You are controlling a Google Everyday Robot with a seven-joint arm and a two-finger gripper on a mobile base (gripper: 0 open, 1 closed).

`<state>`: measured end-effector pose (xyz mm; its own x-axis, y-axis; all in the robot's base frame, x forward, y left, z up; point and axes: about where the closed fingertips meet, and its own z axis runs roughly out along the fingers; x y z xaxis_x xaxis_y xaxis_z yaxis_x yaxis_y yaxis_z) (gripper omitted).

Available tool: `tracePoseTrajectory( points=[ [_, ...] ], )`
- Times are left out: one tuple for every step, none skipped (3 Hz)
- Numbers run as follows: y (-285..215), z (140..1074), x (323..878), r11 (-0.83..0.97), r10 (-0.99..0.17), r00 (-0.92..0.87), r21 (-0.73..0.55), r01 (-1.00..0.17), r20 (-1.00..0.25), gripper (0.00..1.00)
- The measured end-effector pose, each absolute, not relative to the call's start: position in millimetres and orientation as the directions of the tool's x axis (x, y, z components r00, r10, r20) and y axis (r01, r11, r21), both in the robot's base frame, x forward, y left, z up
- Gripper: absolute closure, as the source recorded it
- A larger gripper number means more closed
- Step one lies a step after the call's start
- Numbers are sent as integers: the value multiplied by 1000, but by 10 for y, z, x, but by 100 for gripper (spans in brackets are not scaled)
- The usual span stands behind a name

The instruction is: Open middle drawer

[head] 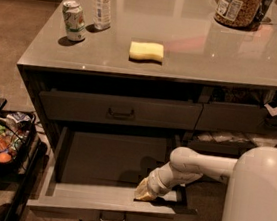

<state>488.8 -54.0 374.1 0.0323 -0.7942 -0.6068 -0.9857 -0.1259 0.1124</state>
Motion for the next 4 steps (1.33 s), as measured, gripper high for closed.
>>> tracePoseTrajectory(
  points=[
    [-534, 3697, 4650, -123, -797, 14, 139, -983, -604, 100],
    [-503, 3624, 4254, -122, -803, -4, 172, -977, -597, 100],
    [-503, 3624, 4254, -123, -803, -4, 172, -977, -597, 100],
    [-467, 3749, 4444, -141, -801, 32, 137, -980, -597, 100]
  ],
)
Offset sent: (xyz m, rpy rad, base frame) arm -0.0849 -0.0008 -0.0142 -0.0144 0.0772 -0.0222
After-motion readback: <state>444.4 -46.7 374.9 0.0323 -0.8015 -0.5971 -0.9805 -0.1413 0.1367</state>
